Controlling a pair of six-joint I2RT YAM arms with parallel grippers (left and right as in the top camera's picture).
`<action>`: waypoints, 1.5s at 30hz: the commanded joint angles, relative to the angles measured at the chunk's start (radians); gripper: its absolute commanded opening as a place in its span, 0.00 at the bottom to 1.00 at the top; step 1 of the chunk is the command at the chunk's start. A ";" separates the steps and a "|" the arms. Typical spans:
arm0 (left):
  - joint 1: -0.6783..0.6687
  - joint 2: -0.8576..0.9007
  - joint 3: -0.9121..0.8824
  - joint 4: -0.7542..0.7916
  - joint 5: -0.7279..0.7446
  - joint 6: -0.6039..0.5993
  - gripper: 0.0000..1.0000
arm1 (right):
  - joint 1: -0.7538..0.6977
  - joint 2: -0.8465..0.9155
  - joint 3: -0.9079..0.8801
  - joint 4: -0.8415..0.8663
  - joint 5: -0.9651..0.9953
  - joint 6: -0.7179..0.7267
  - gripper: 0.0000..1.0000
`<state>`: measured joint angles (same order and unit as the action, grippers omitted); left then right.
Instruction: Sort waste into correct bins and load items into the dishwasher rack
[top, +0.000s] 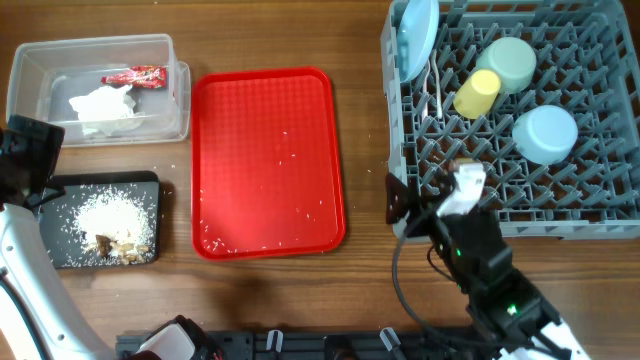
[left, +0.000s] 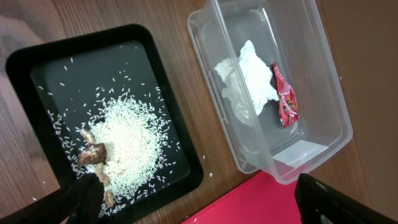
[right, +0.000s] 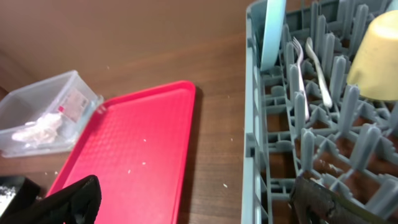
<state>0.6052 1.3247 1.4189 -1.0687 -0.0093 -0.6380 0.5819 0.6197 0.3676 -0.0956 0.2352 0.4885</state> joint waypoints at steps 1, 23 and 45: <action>0.006 -0.003 0.012 0.003 0.000 0.001 1.00 | 0.003 -0.115 -0.109 0.067 -0.014 -0.031 1.00; 0.006 -0.003 0.012 0.003 0.000 0.001 1.00 | -0.344 -0.542 -0.362 0.208 -0.301 -0.226 1.00; 0.006 -0.003 0.012 0.003 0.000 0.001 1.00 | -0.532 -0.613 -0.362 0.098 -0.307 -0.318 1.00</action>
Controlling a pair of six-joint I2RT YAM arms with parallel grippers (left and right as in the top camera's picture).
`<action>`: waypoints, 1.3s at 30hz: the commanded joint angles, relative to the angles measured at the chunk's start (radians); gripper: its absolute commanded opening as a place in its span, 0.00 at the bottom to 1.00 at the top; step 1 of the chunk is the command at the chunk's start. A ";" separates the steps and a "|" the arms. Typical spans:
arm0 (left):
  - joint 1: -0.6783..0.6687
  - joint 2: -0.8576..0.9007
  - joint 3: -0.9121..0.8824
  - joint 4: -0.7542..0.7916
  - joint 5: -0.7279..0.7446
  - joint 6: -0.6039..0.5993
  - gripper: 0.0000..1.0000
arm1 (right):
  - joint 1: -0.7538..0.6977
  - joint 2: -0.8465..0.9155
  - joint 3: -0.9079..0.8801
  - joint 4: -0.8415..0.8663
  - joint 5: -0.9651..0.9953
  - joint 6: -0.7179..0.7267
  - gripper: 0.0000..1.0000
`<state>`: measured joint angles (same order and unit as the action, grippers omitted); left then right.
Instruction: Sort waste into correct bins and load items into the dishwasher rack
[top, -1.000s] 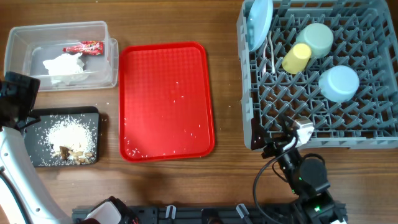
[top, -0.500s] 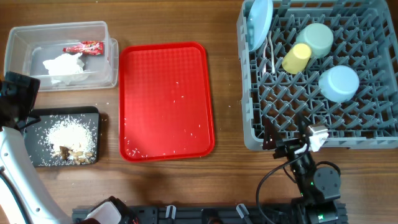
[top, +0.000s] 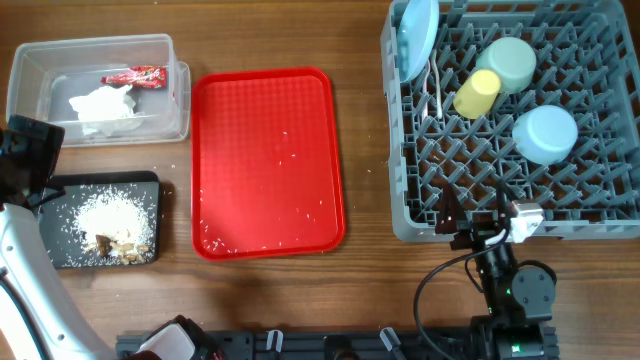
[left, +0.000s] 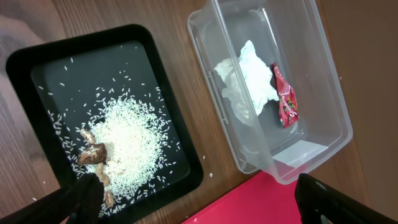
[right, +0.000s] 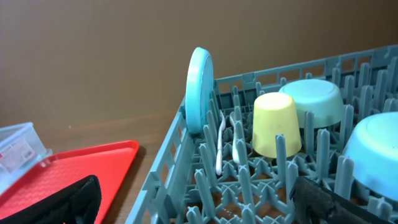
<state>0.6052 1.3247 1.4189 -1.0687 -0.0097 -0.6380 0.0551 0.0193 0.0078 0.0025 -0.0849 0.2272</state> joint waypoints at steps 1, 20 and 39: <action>0.006 -0.003 0.012 0.003 0.001 0.001 1.00 | -0.005 -0.002 -0.002 0.000 0.016 -0.099 1.00; 0.006 -0.003 0.012 0.003 0.001 0.001 1.00 | -0.011 -0.016 -0.003 0.000 0.016 -0.201 1.00; 0.006 -0.003 0.012 0.003 0.001 0.001 1.00 | -0.011 -0.016 -0.003 0.000 0.016 -0.201 1.00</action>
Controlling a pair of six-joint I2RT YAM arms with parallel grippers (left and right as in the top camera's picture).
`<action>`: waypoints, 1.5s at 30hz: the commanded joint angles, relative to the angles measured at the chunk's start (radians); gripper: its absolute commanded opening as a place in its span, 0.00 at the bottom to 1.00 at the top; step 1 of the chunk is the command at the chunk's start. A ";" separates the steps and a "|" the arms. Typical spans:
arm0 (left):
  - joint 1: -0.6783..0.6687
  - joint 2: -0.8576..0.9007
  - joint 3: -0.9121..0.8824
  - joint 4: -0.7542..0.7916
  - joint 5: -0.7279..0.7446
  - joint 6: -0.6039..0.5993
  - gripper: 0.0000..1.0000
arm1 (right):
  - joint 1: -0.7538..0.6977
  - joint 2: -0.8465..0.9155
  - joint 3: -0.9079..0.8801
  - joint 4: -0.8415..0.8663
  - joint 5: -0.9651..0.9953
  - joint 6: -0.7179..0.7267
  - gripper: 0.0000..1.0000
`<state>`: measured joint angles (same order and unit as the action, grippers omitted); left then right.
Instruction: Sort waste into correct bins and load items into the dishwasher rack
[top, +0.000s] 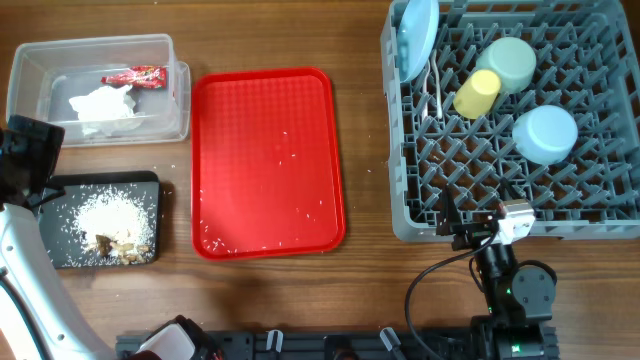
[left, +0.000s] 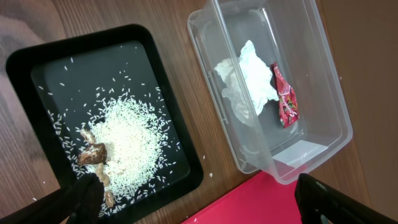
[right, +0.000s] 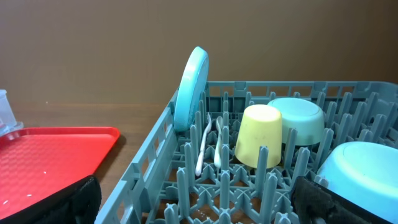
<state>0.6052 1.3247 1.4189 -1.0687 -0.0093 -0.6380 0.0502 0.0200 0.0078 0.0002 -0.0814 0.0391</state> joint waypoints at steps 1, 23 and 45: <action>0.006 -0.003 0.012 0.003 0.000 0.001 1.00 | -0.006 -0.016 -0.003 0.002 0.012 -0.013 1.00; -0.327 -0.332 -0.585 0.327 -0.065 0.372 1.00 | -0.006 -0.016 -0.003 0.002 0.012 -0.013 1.00; -0.475 -1.001 -1.254 0.856 0.106 0.425 1.00 | -0.006 -0.016 -0.002 0.002 0.012 -0.013 1.00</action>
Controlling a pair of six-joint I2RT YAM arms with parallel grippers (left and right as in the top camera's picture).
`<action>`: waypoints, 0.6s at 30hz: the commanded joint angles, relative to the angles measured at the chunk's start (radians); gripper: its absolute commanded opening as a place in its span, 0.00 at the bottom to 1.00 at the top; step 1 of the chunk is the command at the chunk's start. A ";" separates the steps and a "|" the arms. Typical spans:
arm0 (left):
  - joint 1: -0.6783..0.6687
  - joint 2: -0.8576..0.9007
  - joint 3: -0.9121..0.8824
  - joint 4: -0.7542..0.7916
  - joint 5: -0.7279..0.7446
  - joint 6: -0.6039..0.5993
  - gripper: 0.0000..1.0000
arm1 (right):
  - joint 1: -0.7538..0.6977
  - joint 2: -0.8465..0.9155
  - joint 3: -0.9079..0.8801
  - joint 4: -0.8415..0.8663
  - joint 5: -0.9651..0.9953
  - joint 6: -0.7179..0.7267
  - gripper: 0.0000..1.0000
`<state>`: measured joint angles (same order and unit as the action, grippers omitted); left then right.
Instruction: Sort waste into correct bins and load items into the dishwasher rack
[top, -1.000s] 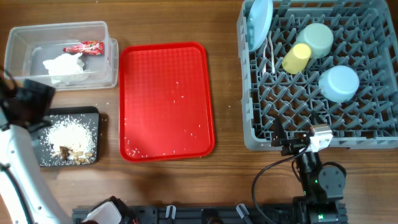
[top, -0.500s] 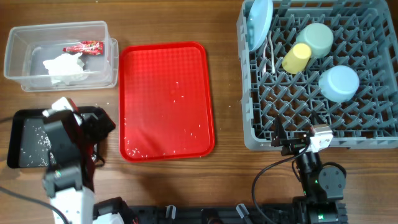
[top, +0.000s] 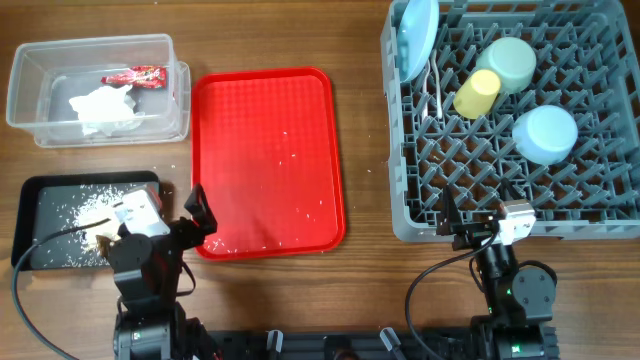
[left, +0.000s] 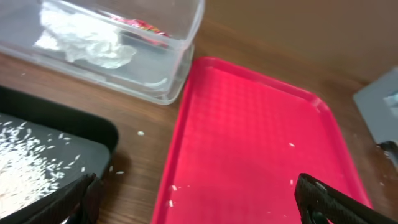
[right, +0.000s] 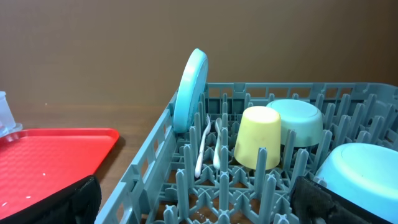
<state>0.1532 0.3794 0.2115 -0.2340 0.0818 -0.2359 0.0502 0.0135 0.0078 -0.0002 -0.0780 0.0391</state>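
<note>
The grey dish rack (top: 400, 150) at the right holds a blue plate (top: 418, 35) on edge, white utensils (right: 202, 149), a yellow cup (top: 477, 92), a green bowl (top: 510, 62) and a blue bowl (top: 545, 133). A clear bin (top: 30, 120) at the back left holds white tissue (top: 100, 105) and a red wrapper (top: 132, 75). Rice lies in the black tray (top: 40, 195). My left gripper (top: 165, 218) sits low at the front, open and empty, facing the red tray (left: 249, 137). My right gripper (top: 478, 222) is open and empty before the rack's front wall (right: 143, 174).
The red tray (top: 265, 160) lies mid-table with a few rice grains on it. Stray grains dot the wood between the black tray (left: 37, 155) and the red tray. Cables trail from both arms at the table's front edge.
My left arm has moved from high over the black tray and clear bin at the far left down to the front edge, now looking across the red tray. The right arm has not moved.
At first my right gripper stood open by the rack's front-left corner while the left hung over the black tray. Then the right arm was low at the front edge, facing the rack, and stayed there. Now the left arm sits low at the front too.
</note>
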 joint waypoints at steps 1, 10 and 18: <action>-0.023 -0.067 -0.056 0.027 0.015 0.023 1.00 | -0.006 -0.010 -0.002 0.003 0.009 -0.013 1.00; -0.055 -0.258 -0.176 0.141 0.018 0.019 1.00 | -0.006 -0.010 -0.003 0.003 0.009 -0.013 1.00; -0.093 -0.377 -0.206 0.189 0.018 0.020 1.00 | -0.006 -0.010 -0.003 0.003 0.009 -0.013 1.00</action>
<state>0.0715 0.0238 0.0143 -0.0566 0.0883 -0.2363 0.0502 0.0135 0.0078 -0.0002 -0.0780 0.0391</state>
